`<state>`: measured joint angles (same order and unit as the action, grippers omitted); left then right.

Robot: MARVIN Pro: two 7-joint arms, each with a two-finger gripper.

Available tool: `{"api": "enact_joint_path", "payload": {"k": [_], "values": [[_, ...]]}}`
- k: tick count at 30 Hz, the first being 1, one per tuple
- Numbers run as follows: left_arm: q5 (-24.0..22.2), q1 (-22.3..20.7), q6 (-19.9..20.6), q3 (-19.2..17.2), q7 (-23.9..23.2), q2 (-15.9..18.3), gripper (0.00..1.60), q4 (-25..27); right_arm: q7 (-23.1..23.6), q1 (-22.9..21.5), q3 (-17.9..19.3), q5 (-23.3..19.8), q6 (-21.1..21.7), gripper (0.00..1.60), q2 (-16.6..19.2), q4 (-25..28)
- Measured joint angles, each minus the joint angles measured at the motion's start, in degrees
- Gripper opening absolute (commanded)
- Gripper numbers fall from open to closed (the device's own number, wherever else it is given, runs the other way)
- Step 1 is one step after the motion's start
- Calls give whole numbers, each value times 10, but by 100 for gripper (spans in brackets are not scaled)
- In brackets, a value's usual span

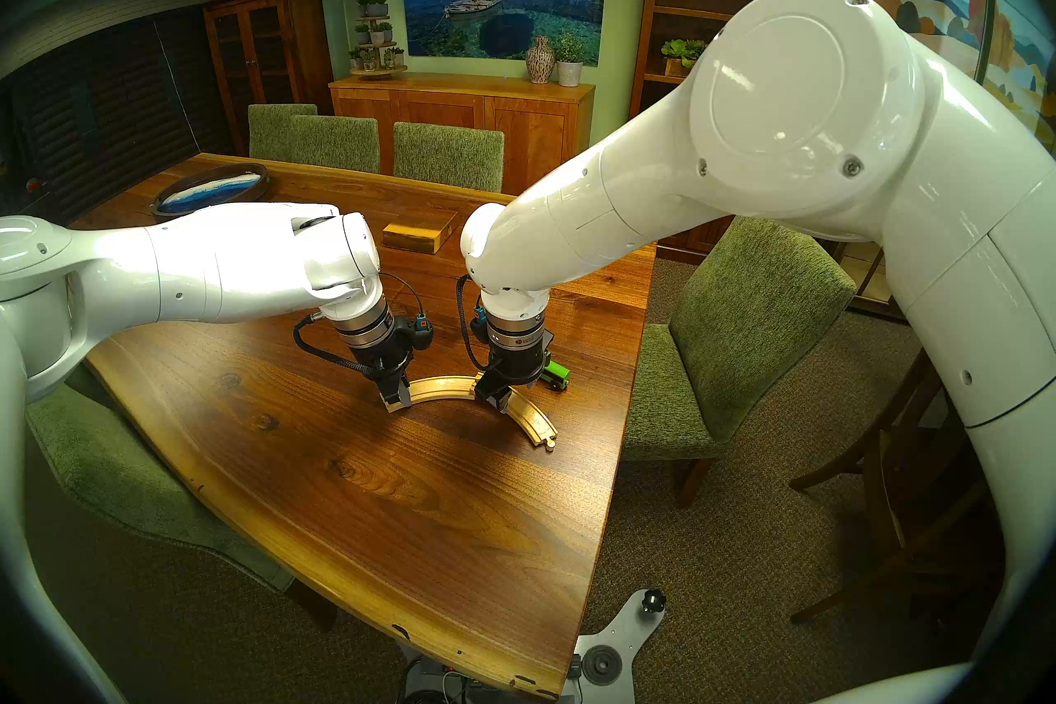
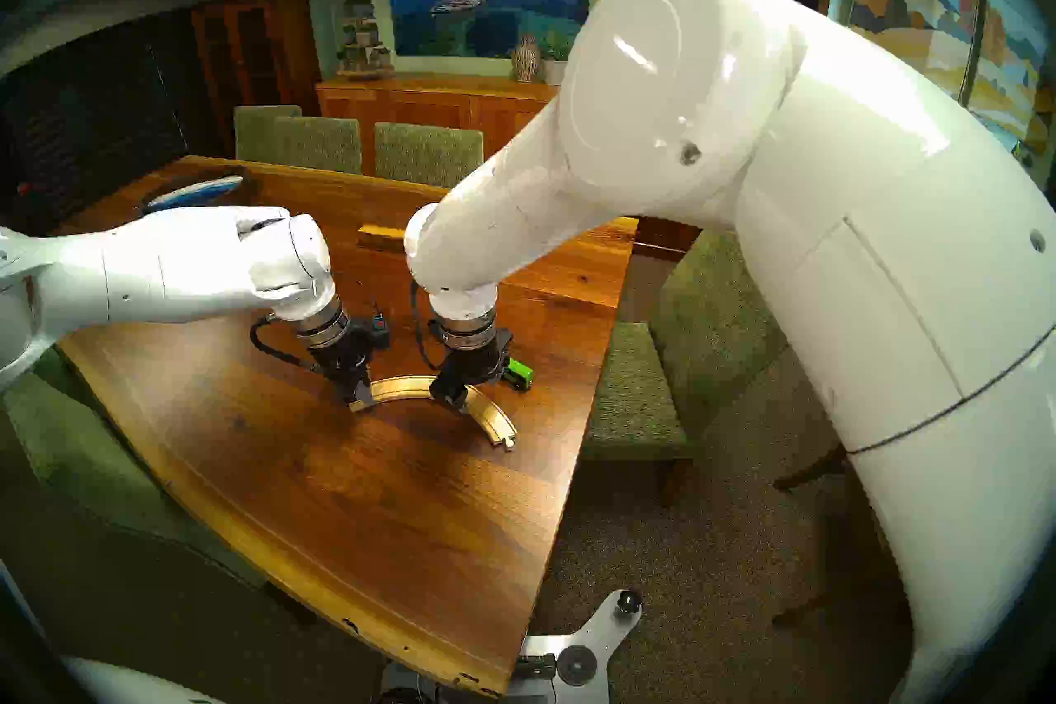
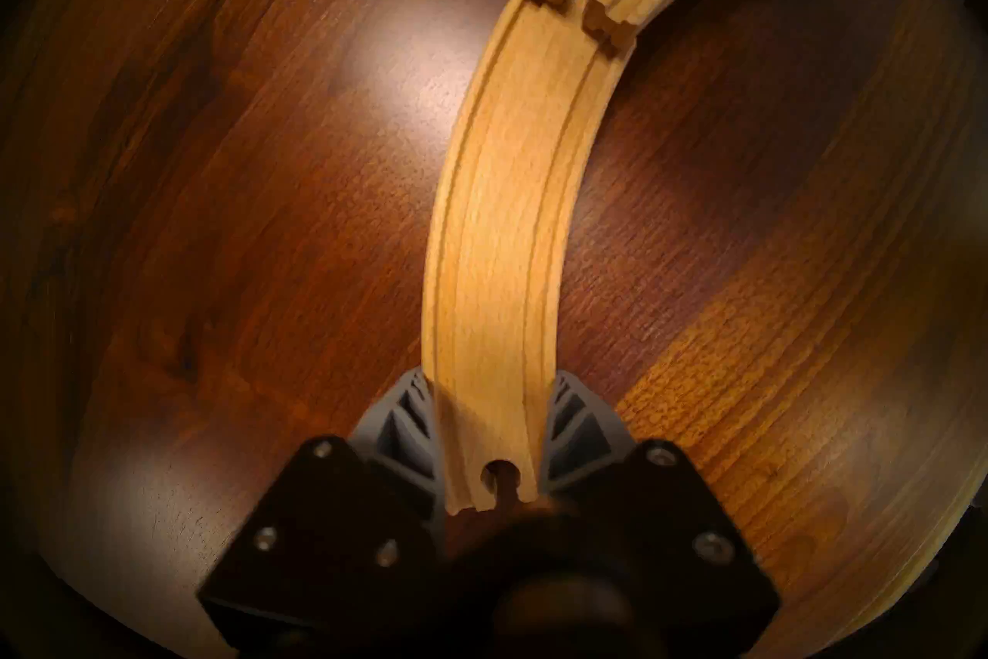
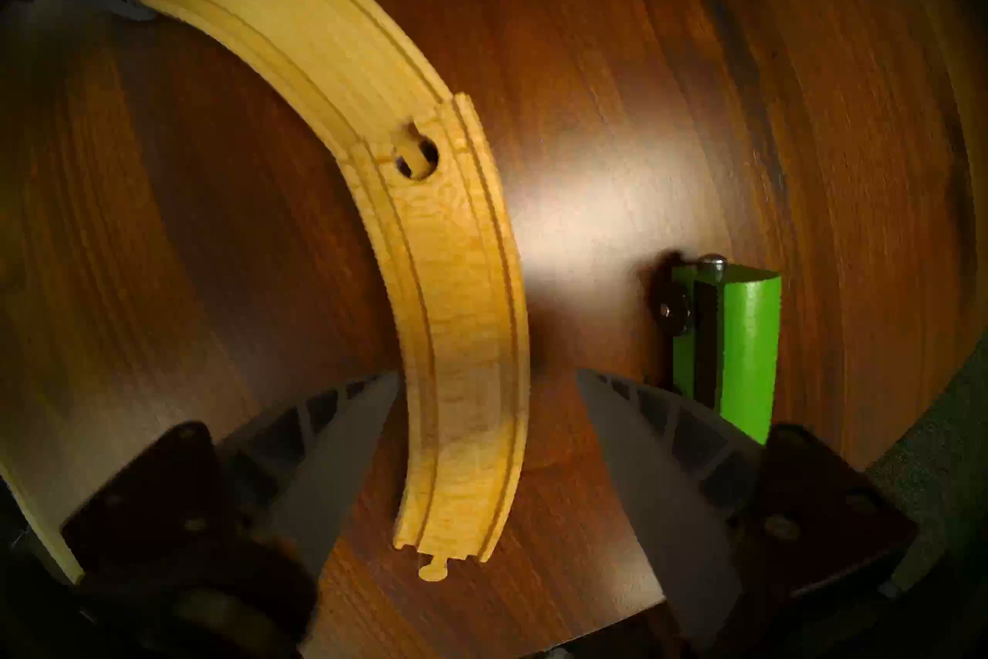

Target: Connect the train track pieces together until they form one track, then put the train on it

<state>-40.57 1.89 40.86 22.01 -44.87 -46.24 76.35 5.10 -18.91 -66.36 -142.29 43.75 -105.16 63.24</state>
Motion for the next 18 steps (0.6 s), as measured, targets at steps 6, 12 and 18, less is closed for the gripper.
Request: {"api": "enact_joint_path", "payload": {"k": [6,12,18], "values": [[1,0,0,-1,0,0,0,0,7,9,-4,6,-8,94,1,-6],[1,1,0,-1,-1,0,0,0,13,14,-9,7,-11,0,2,-10],[1,1,0,-2,-1,0,0,0,19,13,-10,7,-11,0,2,-11]]}}
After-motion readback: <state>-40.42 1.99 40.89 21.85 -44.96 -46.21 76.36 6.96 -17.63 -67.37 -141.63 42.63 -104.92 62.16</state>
